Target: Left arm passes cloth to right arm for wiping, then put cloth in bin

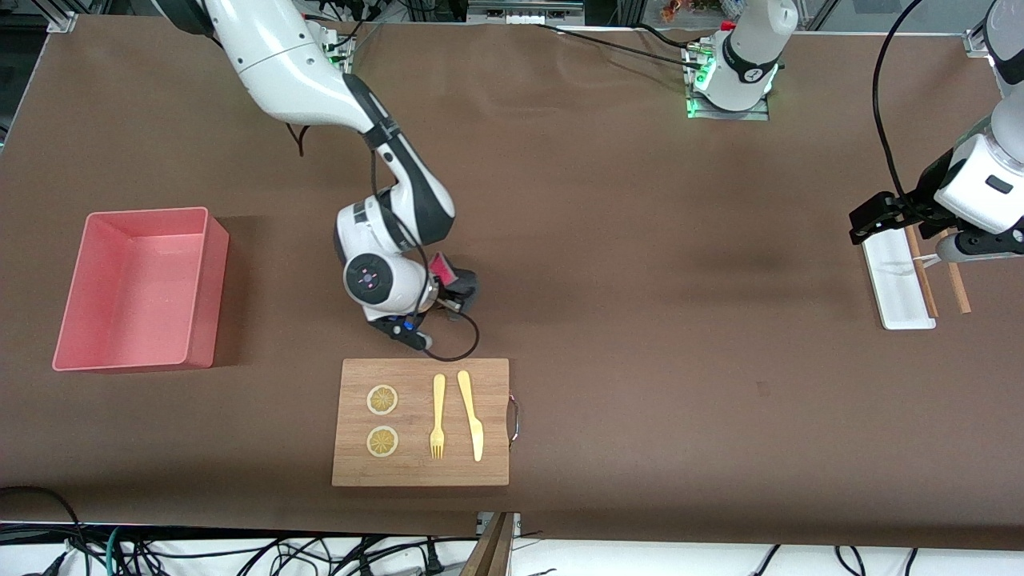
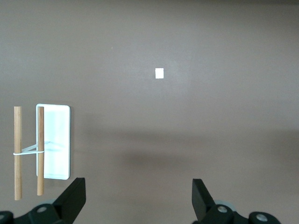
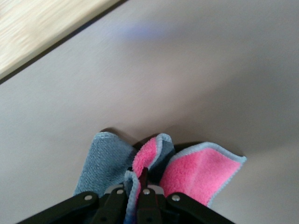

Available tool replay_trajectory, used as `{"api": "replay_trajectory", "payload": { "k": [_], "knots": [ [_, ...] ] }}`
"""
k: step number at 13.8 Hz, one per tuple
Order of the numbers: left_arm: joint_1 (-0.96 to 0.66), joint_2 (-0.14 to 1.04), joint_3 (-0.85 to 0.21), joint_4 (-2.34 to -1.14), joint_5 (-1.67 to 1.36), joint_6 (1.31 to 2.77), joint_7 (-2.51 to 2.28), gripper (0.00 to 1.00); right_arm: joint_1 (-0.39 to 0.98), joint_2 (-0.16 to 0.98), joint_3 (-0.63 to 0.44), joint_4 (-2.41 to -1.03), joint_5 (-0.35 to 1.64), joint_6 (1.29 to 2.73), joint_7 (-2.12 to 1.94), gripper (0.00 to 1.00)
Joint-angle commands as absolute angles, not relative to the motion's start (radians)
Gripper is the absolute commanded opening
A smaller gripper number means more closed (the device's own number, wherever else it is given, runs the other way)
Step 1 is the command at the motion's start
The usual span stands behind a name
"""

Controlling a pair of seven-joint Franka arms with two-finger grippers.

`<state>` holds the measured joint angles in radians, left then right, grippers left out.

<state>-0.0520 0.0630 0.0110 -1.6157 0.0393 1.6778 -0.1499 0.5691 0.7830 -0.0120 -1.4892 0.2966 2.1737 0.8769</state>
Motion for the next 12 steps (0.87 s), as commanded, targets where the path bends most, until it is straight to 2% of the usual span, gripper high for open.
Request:
{"api": "replay_trajectory", "payload": {
  "k": [1,4,8,12],
  "knots": [
    [-0.063,0.084,0.015,-1.582,0.043,1.664,-0.155,1.0,0.63,0.788,-0.005,-1.48,0.31,2.239,0.986,0.0],
    [-0.069,0.092,0.014,-1.582,0.046,1.666,-0.146,1.0,0.643,0.795,0.026,-1.462,0.305,2.267,1.06,0.0],
    [-0.072,0.106,0.009,-1.58,0.057,1.664,-0.15,1.0,0.606,0.799,0.009,-1.5,0.275,2.244,0.941,0.0],
    [-0.064,0.103,0.011,-1.572,0.041,1.664,-0.146,1.0,0.513,0.784,-0.058,-1.502,0.268,2.048,0.723,0.0]
  ]
}}
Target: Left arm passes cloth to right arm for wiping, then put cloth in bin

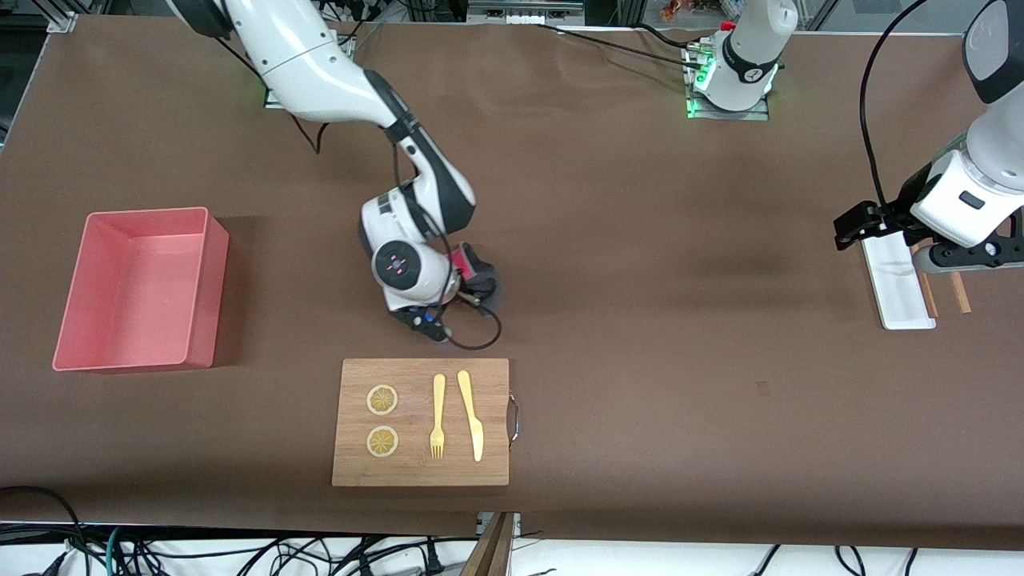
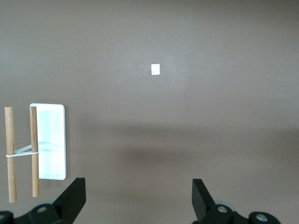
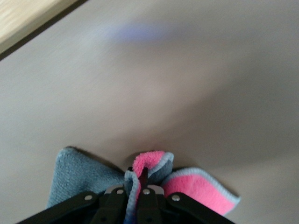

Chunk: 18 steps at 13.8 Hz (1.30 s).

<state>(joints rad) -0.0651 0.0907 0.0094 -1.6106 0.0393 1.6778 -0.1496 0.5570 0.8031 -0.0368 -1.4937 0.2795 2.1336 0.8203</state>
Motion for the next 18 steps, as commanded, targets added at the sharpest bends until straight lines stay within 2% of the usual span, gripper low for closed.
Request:
{"api": "replay_trajectory", "payload": {
  "k": [1,5,7,10,13,15,18],
  "knots": [
    [-0.067,0.104,0.011,-1.553,0.041,1.657,-0.147,1.0,0.509,0.776,-0.11,-1.502,0.268,1.986,0.657,0.0],
    [-0.072,0.104,0.011,-1.546,0.041,1.647,-0.147,1.0,0.509,0.764,-0.305,-1.502,0.268,1.827,0.349,0.0],
    [-0.072,0.104,0.009,-1.545,0.041,1.647,-0.149,1.0,0.509,0.755,-0.366,-1.494,0.275,1.772,0.249,0.0],
    [-0.072,0.104,0.003,-1.543,0.041,1.647,-0.149,1.0,0.509,0.634,-0.373,-1.49,0.273,1.671,0.242,0.0],
    [-0.074,0.104,0.003,-1.525,0.041,1.626,-0.149,1.0,0.506,0.536,-0.454,-1.488,0.267,1.544,0.158,0.0],
    [-0.074,0.104,0.003,-1.523,0.041,1.618,-0.149,1.0,0.506,0.503,-0.55,-1.486,0.23,1.453,0.022,0.0],
    [-0.078,0.104,0.002,-1.523,0.041,1.606,-0.149,1.0,0.503,0.505,-0.702,-1.488,0.175,1.431,-0.254,0.0]
  ]
}}
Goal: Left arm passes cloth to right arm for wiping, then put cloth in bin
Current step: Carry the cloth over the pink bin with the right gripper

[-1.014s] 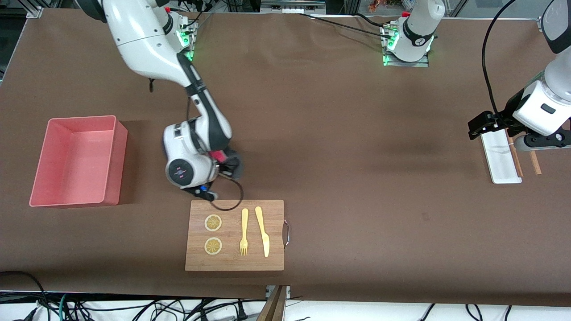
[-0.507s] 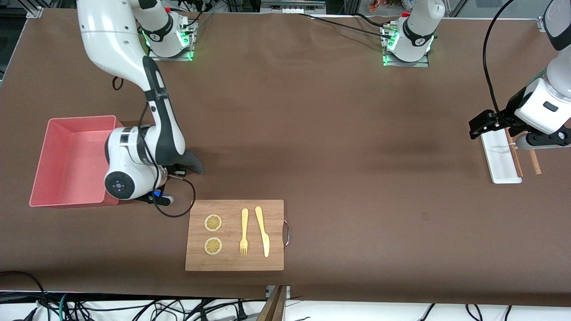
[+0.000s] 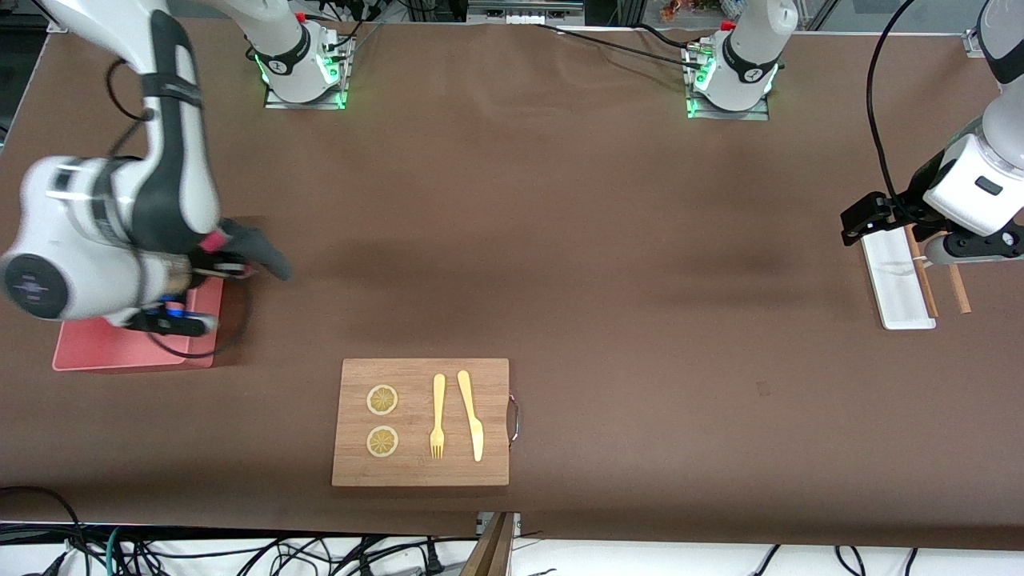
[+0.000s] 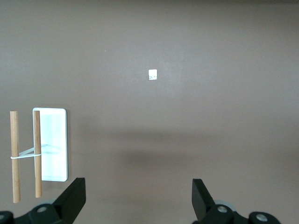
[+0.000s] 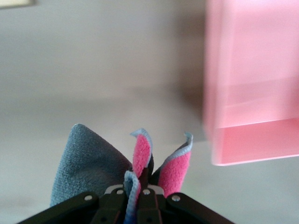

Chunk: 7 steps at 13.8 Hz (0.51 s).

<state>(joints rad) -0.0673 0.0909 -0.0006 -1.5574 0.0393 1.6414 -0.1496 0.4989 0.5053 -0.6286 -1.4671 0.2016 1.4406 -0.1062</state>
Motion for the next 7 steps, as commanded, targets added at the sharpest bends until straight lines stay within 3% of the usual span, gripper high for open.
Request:
{"api": "replay_trajectory", "payload": {
  "k": [1,7],
  "knots": [
    [-0.077,0.104,0.003,-1.523,0.041,1.605,-0.149,1.0,0.493,0.512,-0.731,-1.488,0.157,1.436,-0.329,0.0],
    [-0.077,0.104,0.003,-1.522,0.034,1.601,-0.149,1.0,0.355,0.61,-0.733,-1.489,0.098,1.543,-0.558,0.0]
  ]
}}
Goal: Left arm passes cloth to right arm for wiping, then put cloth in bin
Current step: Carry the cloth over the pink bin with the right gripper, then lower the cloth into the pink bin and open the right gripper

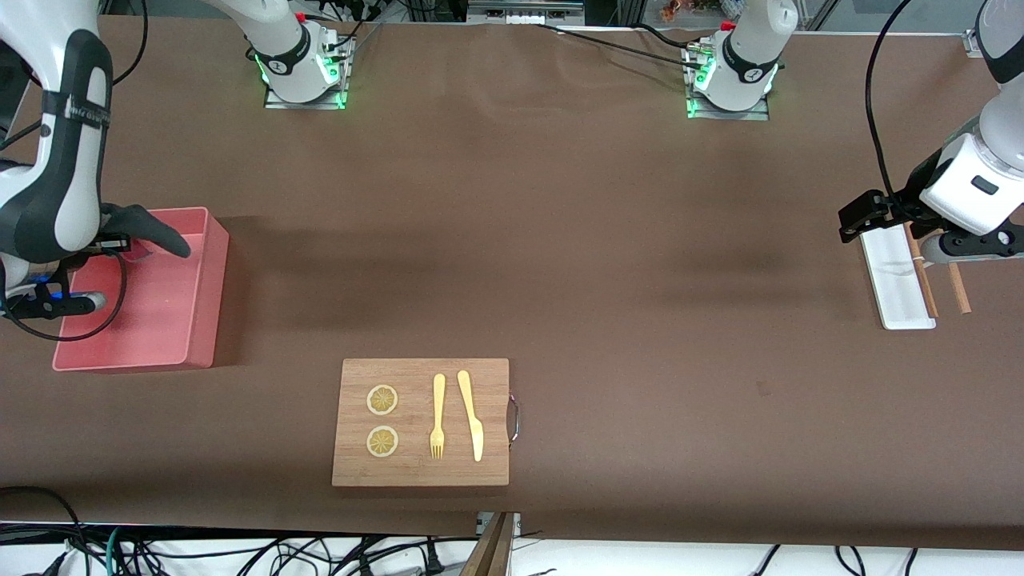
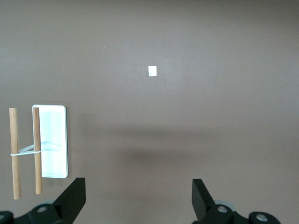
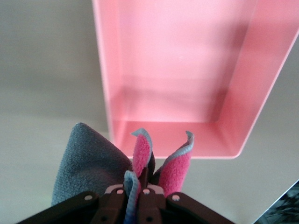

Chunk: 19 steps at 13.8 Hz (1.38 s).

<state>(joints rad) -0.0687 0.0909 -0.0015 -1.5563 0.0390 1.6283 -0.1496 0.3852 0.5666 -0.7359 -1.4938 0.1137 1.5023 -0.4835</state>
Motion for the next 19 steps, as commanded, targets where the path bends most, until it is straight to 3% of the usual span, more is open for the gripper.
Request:
{"api": "replay_trajectory", "payload": {
  "k": [1,8,10,12,19],
  "knots": [
    [-0.077,0.104,0.003,-1.522,0.034,1.601,-0.149,1.0,0.338,0.632,-0.732,-1.491,0.098,1.575,-0.584,0.0],
    [-0.077,0.104,0.003,-1.522,0.034,1.598,-0.149,1.0,0.311,0.732,-0.724,-1.502,0.149,1.703,-0.612,0.0],
    [-0.077,0.104,0.003,-1.522,0.034,1.598,-0.149,1.0,0.31,0.749,-0.724,-1.502,0.161,1.727,-0.612,0.2],
    [-0.077,0.104,0.003,-1.516,0.032,1.597,-0.149,1.0,0.31,0.752,-0.724,-1.502,0.163,1.746,-0.609,1.0],
    [-0.077,0.104,0.003,-1.516,0.029,1.595,-0.149,1.0,0.324,0.697,-0.726,-1.447,0.274,1.723,-0.603,1.0]
  ]
}}
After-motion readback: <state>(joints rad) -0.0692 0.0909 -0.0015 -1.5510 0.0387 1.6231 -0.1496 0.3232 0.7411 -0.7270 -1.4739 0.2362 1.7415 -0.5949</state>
